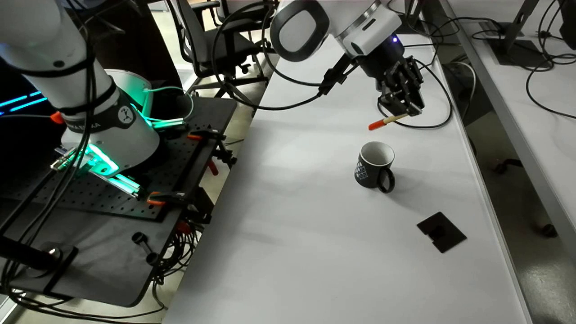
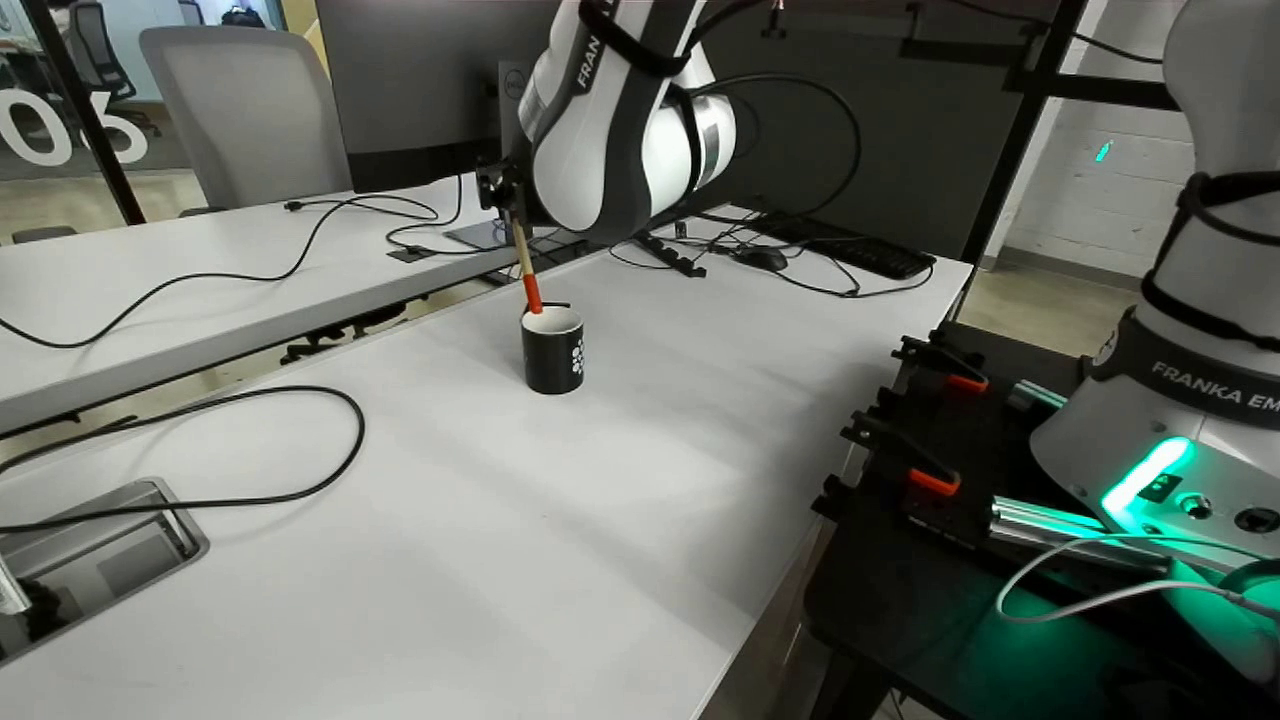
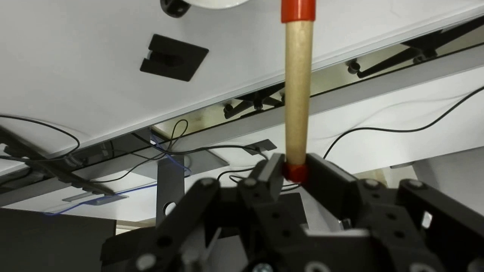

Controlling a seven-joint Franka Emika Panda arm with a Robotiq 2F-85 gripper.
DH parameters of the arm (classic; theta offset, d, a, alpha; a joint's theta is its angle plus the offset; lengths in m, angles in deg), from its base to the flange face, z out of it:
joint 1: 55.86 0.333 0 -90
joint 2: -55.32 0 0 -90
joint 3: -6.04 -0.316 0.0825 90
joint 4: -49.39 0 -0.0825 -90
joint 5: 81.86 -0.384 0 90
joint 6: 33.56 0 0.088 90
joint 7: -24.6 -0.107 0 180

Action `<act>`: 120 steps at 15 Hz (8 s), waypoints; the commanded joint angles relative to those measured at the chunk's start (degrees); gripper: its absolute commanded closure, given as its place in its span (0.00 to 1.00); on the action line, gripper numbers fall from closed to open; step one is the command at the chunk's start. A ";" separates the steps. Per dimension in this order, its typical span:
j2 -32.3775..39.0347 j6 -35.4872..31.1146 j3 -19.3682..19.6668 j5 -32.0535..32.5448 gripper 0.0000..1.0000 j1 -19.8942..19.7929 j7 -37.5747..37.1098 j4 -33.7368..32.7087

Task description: Put the pen in the cup

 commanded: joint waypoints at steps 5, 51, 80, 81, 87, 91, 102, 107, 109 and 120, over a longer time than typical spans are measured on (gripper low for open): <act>8.40 -0.13 10.36 -5.49 0.95 11.36 -8.89 -1.79; 16.91 26.08 23.60 2.44 0.95 20.16 -30.62 -8.44; 13.40 8.13 8.85 -0.11 0.95 7.85 -11.30 -4.54; 13.59 8.01 8.95 -0.63 0.95 7.97 -11.32 -4.61; 14.66 7.49 9.30 -2.74 0.95 8.48 -11.25 -5.04; 14.95 7.52 9.15 -3.52 0.95 8.36 -11.38 -5.17; 14.89 9.01 9.52 -4.73 0.16 8.46 -11.65 -5.34; 14.78 9.07 9.47 -5.05 0.00 8.41 -11.60 -5.35; 14.83 9.24 9.53 -5.06 0.00 8.43 -11.62 -5.47; 12.05 9.62 16.89 -2.02 0.00 14.22 -3.70 -2.52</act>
